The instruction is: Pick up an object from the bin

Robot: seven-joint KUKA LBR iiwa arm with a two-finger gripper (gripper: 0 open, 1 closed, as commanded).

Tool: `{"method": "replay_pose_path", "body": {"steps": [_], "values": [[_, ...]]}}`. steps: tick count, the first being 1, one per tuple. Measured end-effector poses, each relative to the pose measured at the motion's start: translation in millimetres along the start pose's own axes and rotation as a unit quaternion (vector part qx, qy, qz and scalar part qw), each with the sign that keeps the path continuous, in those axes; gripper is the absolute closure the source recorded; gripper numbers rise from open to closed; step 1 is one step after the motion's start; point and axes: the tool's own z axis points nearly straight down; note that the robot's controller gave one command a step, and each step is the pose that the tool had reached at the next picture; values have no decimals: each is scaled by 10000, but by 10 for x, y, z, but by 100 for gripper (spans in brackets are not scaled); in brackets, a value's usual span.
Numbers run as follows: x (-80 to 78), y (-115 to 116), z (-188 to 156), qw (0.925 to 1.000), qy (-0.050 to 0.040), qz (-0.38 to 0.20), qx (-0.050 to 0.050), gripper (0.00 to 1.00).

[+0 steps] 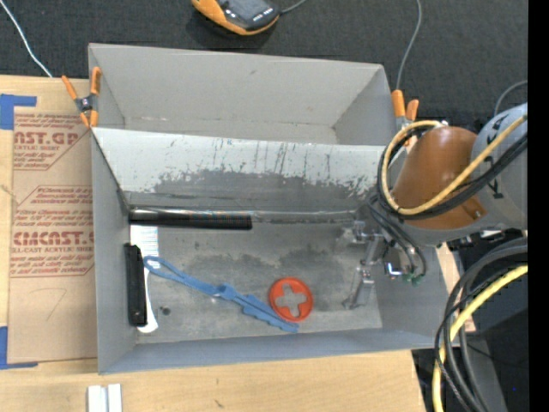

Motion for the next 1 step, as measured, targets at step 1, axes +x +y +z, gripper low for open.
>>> {"method": "replay_pose_path", "body": {"steps": [1], "values": [[-104,385,-76,9950,34,1001,2,0]]}}
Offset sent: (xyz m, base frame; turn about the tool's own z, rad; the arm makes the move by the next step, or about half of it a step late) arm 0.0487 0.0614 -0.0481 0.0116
